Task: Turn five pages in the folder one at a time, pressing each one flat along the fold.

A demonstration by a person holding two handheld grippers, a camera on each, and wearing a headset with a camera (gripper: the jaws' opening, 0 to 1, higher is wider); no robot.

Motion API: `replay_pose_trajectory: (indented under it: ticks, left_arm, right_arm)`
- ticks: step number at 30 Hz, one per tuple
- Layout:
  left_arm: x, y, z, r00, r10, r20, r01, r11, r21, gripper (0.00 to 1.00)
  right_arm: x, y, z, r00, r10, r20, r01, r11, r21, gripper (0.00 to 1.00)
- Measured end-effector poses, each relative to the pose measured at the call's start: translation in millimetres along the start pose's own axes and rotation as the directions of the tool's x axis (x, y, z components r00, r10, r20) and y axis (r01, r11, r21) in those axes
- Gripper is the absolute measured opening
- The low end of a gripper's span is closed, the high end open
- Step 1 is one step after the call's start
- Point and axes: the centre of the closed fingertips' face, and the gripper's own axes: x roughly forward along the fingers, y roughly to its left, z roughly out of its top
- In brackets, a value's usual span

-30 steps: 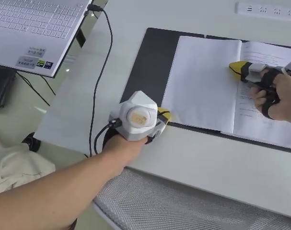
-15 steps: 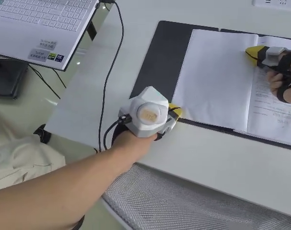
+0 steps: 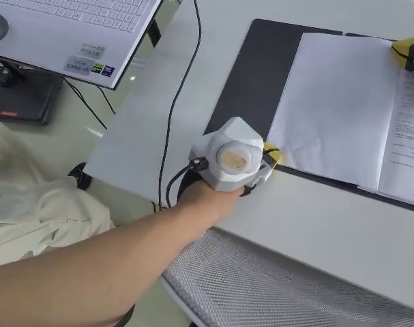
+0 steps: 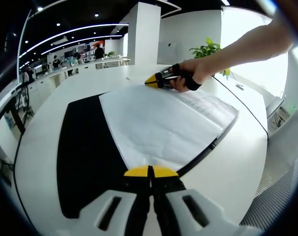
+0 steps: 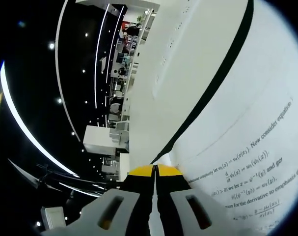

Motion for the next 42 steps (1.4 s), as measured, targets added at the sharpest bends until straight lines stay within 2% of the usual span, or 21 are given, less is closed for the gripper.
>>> replay_pose_trajectory:
  ticks: [8,13,18,20,22,26,28,30,31,34,36,37,38,40,42]
  left_arm:
    - [-0.6,-0.3,0.4,1.0000,0.001,0.000,-0.001,1.000,-0.002,0.00]
    - [-1.0,-0.6,0.8,1.0000,0.001,-0.001,-0.001,1.000,0.002,0.00]
    - [-1.1,-0.9,0.7,1.0000,0.000,-0.002,0.000,1.000,0.008,0.00]
    - [-1.0,-0.9,0.6,1.0000,0.000,-0.003,0.000,1.000,0.010,0.00]
    - [-1.1,-1.1,0.6,1.0000,0.001,-0.003,-0.001,1.000,0.012,0.00]
    - [-1.3,-1.6,0.7,1.0000,0.002,-0.008,-0.002,1.000,0.021,0.00]
    - [-1.0,-1.4,0.4,1.0000,0.001,-0.007,-0.001,1.000,0.022,0.00]
    - [-0.7,-1.2,0.3,1.0000,0.001,-0.006,-0.001,1.000,0.025,0.00]
    - [-0.6,-1.2,0.3,1.0000,0.001,-0.007,-0.001,1.000,0.026,0.00]
    - [-0.7,-1.1,0.4,1.0000,0.001,-0.007,-0.001,1.000,0.025,0.00]
    - [-1.0,-1.2,0.6,1.0000,0.001,-0.009,-0.001,1.000,0.027,0.00]
    - [-1.1,-1.3,0.7,1.0000,0.001,-0.008,-0.001,1.000,0.029,0.00]
    - [-1.2,-1.3,0.8,1.0000,0.000,-0.008,0.000,1.000,0.031,0.00]
    - [-1.1,-1.3,0.7,1.0000,-0.001,-0.009,0.002,0.999,0.034,0.00]
    - [-1.1,-1.3,0.7,1.0000,-0.003,-0.009,0.003,0.999,0.038,0.00]
  right_arm:
    - [3.1,-1.8,4.0,0.9999,-0.003,-0.014,0.002,1.000,-0.021,0.00]
    - [-2.6,-3.8,-4.8,0.9984,-0.007,-0.057,0.005,0.999,-0.036,0.00]
    - [-13.8,-6.0,-20.5,0.9932,-0.007,-0.117,0.002,0.999,-0.047,0.00]
    - [-19.7,-6.7,-29.9,0.9880,-0.003,-0.154,-0.003,0.999,-0.043,0.00]
    - [-25.1,-7.9,-35.5,0.9850,-0.003,-0.172,-0.005,0.999,-0.049,0.00]
    - [-43.4,-1.5,-60.1,0.9801,0.007,-0.199,-0.016,0.999,-0.045,0.00]
    - [-49.1,-0.3,-66.2,0.9785,0.012,-0.206,-0.019,0.999,-0.032,0.00]
    - [-52.6,-4.3,-68.4,0.9738,0.009,-0.227,-0.017,0.999,-0.033,0.00]
    - [-56.1,-4.8,-74.5,0.9683,0.008,-0.249,-0.020,0.999,-0.044,0.00]
    - [-61.4,-9.0,-76.6,0.9647,0.019,-0.263,-0.026,0.999,-0.021,0.00]
    - [-71.8,-6.5,-86.4,0.9639,0.019,-0.266,-0.026,0.999,-0.025,0.00]
    - [-75.2,-7.2,-90.3,0.9613,0.016,-0.275,-0.022,1.000,-0.017,0.00]
    - [-81.1,-9.2,-101.0,0.9471,0.010,-0.321,-0.022,0.999,-0.033,0.00]
    - [-86.2,-14.4,-108.6,0.9371,0.003,-0.349,-0.022,0.998,-0.052,0.00]
    - [-90.5,-19.0,-111.9,0.9392,-0.001,-0.343,-0.017,0.999,-0.049,0.00]
